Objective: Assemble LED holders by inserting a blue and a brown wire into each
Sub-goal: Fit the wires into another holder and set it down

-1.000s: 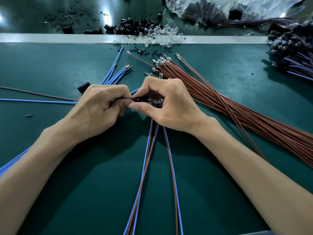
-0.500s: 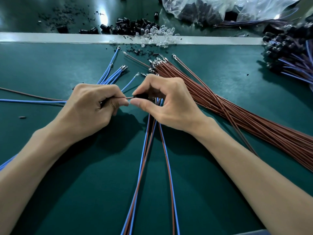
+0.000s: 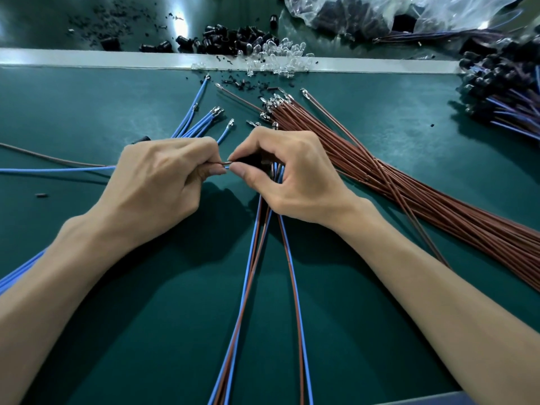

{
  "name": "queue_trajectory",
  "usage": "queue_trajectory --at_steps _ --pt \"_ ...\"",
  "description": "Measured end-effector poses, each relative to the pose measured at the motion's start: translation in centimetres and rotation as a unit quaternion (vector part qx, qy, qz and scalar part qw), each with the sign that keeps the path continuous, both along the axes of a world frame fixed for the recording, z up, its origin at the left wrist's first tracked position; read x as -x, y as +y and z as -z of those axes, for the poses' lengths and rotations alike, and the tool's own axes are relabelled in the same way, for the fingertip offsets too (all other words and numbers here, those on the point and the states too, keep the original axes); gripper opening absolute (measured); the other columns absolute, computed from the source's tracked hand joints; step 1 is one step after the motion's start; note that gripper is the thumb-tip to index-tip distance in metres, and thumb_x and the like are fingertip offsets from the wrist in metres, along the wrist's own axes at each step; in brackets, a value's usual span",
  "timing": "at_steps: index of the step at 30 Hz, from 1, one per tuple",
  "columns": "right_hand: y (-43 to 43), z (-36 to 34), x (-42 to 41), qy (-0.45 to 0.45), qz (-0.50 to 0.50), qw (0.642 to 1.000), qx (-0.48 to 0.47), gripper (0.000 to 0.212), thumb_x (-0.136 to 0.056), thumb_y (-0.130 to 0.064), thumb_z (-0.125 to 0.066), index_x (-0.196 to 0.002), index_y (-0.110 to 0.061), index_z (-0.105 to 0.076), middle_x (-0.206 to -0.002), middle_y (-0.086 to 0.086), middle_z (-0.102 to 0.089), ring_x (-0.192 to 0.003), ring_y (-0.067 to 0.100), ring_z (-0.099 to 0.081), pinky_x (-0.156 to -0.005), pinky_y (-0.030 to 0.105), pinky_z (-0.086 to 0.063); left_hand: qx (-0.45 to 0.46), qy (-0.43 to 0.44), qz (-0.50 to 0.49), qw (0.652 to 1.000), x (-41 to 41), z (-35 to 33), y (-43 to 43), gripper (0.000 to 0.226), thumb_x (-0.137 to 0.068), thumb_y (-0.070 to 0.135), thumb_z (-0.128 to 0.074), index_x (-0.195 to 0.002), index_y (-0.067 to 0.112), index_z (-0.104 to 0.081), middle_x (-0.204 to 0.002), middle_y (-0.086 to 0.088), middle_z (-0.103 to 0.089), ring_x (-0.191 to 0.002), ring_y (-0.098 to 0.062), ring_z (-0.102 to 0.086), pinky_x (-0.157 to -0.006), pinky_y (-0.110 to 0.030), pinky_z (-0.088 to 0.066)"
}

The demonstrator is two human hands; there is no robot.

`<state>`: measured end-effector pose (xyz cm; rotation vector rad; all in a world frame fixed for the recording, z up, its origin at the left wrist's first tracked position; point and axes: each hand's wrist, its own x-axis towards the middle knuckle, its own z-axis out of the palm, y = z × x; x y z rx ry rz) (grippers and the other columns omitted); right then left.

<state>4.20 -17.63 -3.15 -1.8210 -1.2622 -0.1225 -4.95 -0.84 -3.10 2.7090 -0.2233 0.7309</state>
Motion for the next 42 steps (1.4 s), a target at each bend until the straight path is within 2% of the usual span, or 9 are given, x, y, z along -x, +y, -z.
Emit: queue_trajectory --at_steps 5,14,17,20,25,28,34,38,42 --pt "-0.2 -0.4 0.1 0.064 0.005 0.998 0.005 0.007 -0.085 -0.003 -0.068 -0.088 0.003 -0.067 -0.074 -0.007 -0.059 -0.061 -0.007 -0.05 -0.064 0.006 -0.039 0.001 -0.029 0.002 1.0 -0.1 0.0 0.4 0.022 -0.089 0.02 -0.049 -0.074 0.009 -0.061 -0.063 -0.002 -0.059 -0.059 -0.014 -0.033 -0.047 -0.028 -0.037" --pt "-0.2 -0.3 -1.4 0.192 0.1 0.969 -0.12 0.01 -0.09 -0.01 -0.062 -0.1 -0.009 -0.062 -0.075 -0.006 -0.064 -0.064 0.004 -0.06 -0.065 0.023 -0.05 0.005 -0.086 -0.02 0.996 0.0 -0.8 0.7 0.021 -0.093 0.026 -0.061 -0.089 0.008 -0.071 -0.074 -0.007 -0.071 -0.053 -0.019 -0.055 -0.051 -0.037 -0.051" --pt "-0.3 -0.3 -2.3 0.25 0.157 0.941 -0.165 0.018 -0.09 -0.016 -0.063 -0.105 -0.019 -0.053 -0.073 -0.005 -0.066 -0.062 0.007 -0.062 -0.07 0.03 -0.052 0.019 -0.048 -0.011 0.999 0.4 -1.4 0.4 0.018 -0.092 0.025 -0.058 -0.101 0.013 -0.069 -0.071 -0.001 -0.07 -0.05 -0.014 -0.052 -0.055 -0.033 -0.052" --pt "-0.1 -0.1 -2.7 0.278 0.189 0.923 -0.187 0.022 -0.09 -0.02 -0.065 -0.101 -0.027 -0.047 -0.068 -0.005 -0.068 -0.06 0.006 -0.062 -0.073 0.033 -0.053 0.072 0.046 0.05 0.995 0.4 -2.0 -0.8 0.026 -0.089 0.025 -0.054 -0.115 0.021 -0.057 -0.066 0.016 -0.064 -0.047 -0.002 -0.046 -0.055 -0.016 -0.041" --pt "0.0 0.1 -2.7 0.256 0.22 0.928 -0.157 0.016 -0.091 -0.024 -0.064 -0.093 -0.028 -0.049 -0.067 0.003 -0.069 -0.055 0.009 -0.061 -0.064 0.033 -0.052 0.259 0.161 0.218 0.927 1.1 -2.7 -4.3 0.016 -0.091 0.028 -0.056 -0.1 0.02 -0.066 -0.077 0.009 -0.07 -0.057 -0.02 -0.06 -0.053 -0.035 -0.047" --pt "0.1 0.1 -2.7 0.235 0.23 0.936 -0.125 0.009 -0.092 -0.023 -0.063 -0.091 -0.027 -0.055 -0.068 0.006 -0.07 -0.056 0.012 -0.061 -0.064 0.034 -0.053 0.343 0.211 0.253 0.88 1.4 -2.3 -5.4 0.02 -0.09 0.028 -0.054 -0.101 0.017 -0.068 -0.088 0.004 -0.072 -0.073 -0.023 -0.065 -0.063 -0.034 -0.051" --pt "0.3 -0.1 -2.3 0.136 0.251 0.956 -0.068 0.011 -0.089 -0.021 -0.067 -0.096 -0.013 -0.066 -0.063 -0.009 -0.063 -0.059 0.008 -0.064 -0.067 0.021 -0.051 0.192 0.144 0.227 0.944 1.4 -0.4 -5.8 0.025 -0.092 0.027 -0.056 -0.085 0.008 -0.071 -0.071 0.012 -0.054 -0.06 -0.004 -0.047 -0.061 -0.015 -0.038" --pt "0.5 0.1 -2.0 0.098 0.238 0.966 -0.031 0.013 -0.086 -0.019 -0.07 -0.094 -0.008 -0.068 -0.063 -0.01 -0.058 -0.058 0.005 -0.055 -0.063 0.007 -0.04 0.121 0.093 0.197 0.969 1.3 -0.4 -5.4 0.027 -0.093 0.029 -0.054 -0.081 0.01 -0.069 -0.067 0.008 -0.054 -0.056 -0.012 -0.044 -0.054 -0.024 -0.039" --pt "0.5 0.4 -1.9 0.044 0.22 0.974 0.02 0.009 -0.084 -0.016 -0.069 -0.086 -0.007 -0.071 -0.076 0.0 -0.066 -0.068 0.008 -0.055 -0.072 0.018 -0.043 0.074 0.04 0.144 0.986 0.9 -0.3 -4.6 0.029 -0.093 0.03 -0.055 -0.077 0.01 -0.069 -0.063 0.005 -0.056 -0.05 -0.022 -0.045 -0.046 -0.034 -0.041"
